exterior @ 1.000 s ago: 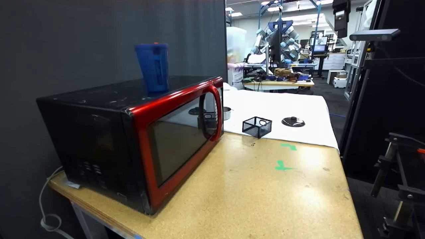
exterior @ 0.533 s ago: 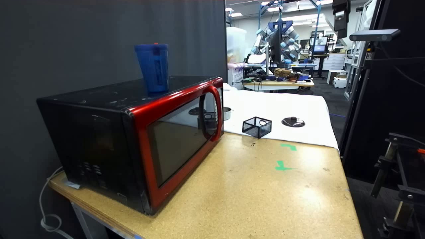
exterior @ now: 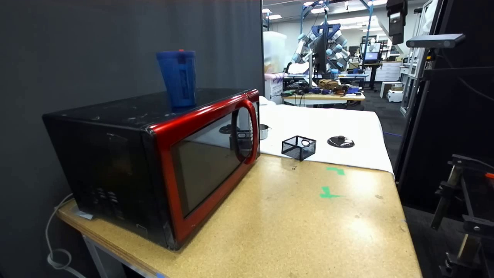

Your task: Remove the marker from the blue cup and put it on the table

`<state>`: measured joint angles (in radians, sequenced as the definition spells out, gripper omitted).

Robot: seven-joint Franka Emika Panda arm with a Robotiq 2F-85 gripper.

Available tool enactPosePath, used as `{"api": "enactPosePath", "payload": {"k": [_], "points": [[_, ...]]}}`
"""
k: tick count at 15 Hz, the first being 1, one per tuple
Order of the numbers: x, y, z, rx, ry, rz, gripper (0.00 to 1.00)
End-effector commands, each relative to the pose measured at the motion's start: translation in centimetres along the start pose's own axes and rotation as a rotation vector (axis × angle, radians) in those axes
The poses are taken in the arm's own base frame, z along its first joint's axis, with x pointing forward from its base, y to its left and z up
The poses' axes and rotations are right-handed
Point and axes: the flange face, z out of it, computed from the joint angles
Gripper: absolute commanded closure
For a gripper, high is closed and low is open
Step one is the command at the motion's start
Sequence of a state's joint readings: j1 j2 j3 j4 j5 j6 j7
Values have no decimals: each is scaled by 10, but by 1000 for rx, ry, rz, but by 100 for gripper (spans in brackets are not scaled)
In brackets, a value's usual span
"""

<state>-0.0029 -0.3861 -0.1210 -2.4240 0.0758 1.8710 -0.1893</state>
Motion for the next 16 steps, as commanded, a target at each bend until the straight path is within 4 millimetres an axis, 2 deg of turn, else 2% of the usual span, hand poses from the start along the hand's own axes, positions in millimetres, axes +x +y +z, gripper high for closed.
{"api": "enactPosePath", "payload": {"k": [1, 5, 9, 12, 16], "points": [[0, 0, 0, 0, -1, 0, 0], [0, 0, 0, 0, -1, 0, 0], [7, -12, -3, -12, 17, -26, 0], [19, -40, -19, -61, 103, -75, 0], [40, -91, -48, -72, 268, -135, 0]]}}
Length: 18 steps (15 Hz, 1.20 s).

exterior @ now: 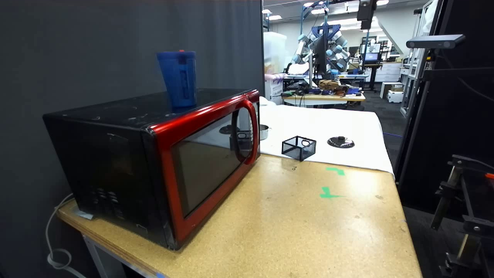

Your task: Remove the marker from the blue cup and put it on the table

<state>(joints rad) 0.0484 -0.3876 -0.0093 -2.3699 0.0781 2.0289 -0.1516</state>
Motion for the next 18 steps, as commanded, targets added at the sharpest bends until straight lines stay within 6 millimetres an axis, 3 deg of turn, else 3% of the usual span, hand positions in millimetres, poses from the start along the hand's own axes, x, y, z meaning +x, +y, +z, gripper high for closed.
{"api": "enactPosePath", "payload": {"k": [1, 4, 7, 12, 15, 18], "points": [[25, -29, -17, 11, 121, -30, 0], [48, -60, -26, 44, 265, -51, 0], [74, -90, -20, 73, 353, -86, 0], [115, -149, -10, 43, 365, -189, 0], [136, -173, -23, -2, 402, -221, 0], [157, -183, -32, -36, 428, -181, 0]]}}
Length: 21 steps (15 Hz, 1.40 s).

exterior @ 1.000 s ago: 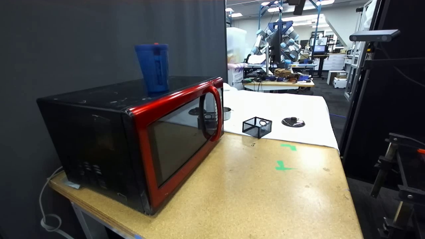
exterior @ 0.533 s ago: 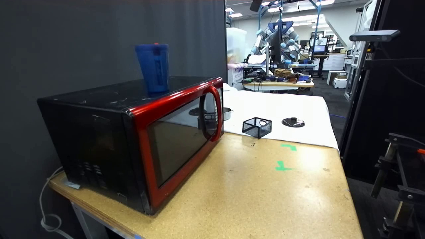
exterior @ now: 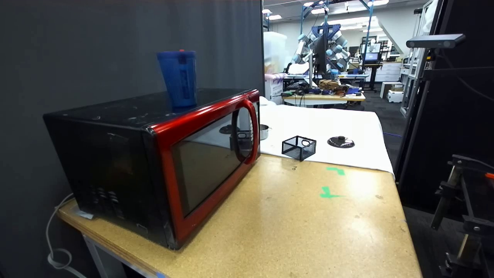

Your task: Remove the marker from the blue cup and put it on the table

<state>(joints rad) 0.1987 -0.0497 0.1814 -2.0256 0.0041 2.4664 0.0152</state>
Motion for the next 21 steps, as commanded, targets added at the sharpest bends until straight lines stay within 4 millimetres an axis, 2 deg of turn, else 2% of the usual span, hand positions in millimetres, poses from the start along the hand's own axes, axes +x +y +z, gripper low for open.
{"api": "enactPosePath", "payload": {"k": [1, 4, 5, 7, 12, 17, 21], "points": [[28, 0, 9, -43, -8, 46, 0], [47, -2, 28, -66, -56, 90, 0], [33, -1, 22, -51, -19, 71, 0], [35, -1, 29, -49, -27, 75, 0], [35, -2, 24, -50, -21, 74, 0], [54, -16, 37, -42, -30, 57, 0], [69, -22, 57, -35, -82, 93, 0]]}}
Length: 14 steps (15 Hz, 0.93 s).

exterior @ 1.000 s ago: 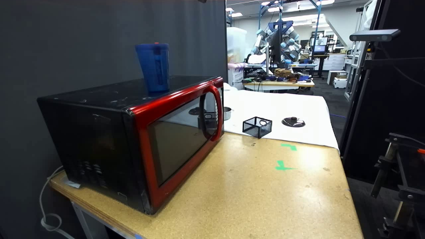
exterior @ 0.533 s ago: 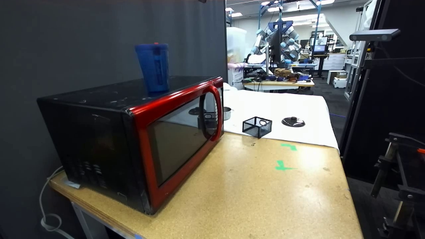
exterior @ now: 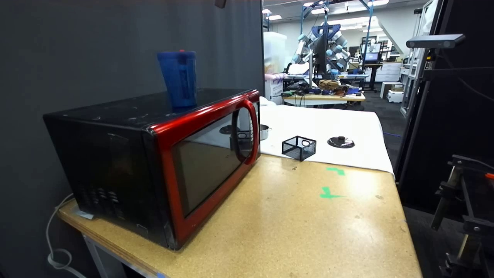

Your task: Remove the marker from the blue cup and put it on the table

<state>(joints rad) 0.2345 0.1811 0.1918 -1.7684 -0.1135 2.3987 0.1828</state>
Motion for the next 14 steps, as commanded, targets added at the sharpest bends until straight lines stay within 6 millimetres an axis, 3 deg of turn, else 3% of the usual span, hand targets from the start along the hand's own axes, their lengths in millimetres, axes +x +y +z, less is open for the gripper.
{"api": "enactPosePath", "payload": {"k": [1, 9, 14], "points": [[21, -3, 14, -19, -69, 41, 0], [61, -24, 47, -18, -119, 42, 0], [71, -16, 70, -41, -162, 80, 0]]}}
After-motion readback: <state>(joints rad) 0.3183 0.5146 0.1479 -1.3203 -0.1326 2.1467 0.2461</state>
